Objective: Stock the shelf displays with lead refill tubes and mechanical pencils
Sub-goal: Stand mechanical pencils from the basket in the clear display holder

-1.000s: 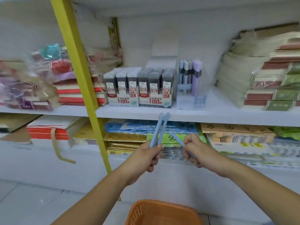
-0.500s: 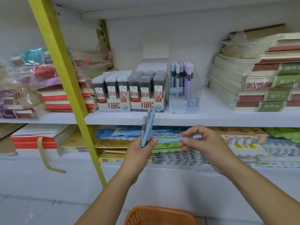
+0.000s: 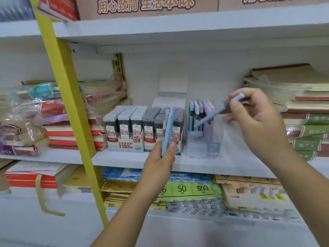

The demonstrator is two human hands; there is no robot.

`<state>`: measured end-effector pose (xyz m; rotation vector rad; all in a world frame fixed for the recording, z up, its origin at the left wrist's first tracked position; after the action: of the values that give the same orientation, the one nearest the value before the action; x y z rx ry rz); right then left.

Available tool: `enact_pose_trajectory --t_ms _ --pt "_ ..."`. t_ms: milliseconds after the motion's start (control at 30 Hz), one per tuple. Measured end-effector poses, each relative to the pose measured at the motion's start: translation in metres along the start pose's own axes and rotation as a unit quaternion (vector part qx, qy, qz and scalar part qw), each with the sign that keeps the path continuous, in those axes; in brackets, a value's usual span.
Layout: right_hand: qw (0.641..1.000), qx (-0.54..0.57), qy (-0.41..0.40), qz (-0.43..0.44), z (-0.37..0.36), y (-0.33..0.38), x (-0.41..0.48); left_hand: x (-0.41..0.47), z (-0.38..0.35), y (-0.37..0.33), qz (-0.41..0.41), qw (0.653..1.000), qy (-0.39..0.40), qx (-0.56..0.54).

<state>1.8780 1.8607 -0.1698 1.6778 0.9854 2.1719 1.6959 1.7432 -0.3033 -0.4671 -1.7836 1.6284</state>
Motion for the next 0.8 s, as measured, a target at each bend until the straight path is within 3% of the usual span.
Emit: enact_pose_trajectory --t_ms 167,333,500,800 --pt "0.976 -0.189 0.082 0.065 -0.035 -0.006 0.035 0.02 0.0 -0.016 -0.026 0.999 -0.006 -0.017" --pt "0.945 -0.277 0.141 0.097 -0.065 -0.021 0.055 0.028 0.002 -0.015 -0.024 0.999 -0.009 -0.023" --pt "0.918 -0.321 0.202 0.112 -0.081 -0.036 0.057 0.034 0.003 -0.017 -0.036 0.999 -0.006 -0.021" --pt "0.923 -0.306 0.208 0.102 -0.079 -0.031 0.062 0.034 0.003 -0.018 -0.032 0.999 0.002 -0.032"
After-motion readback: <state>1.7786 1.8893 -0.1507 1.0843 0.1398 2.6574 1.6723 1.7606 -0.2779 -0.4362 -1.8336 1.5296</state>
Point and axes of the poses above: each hand's wrist, its own x-axis towards the middle knuckle, its own z-axis out of the back of the hand, y = z × x, the point moved 7 cm from there along x, towards the middle knuckle, and after that the axes turned 5 degrees about -y, right-handed, at the moved point
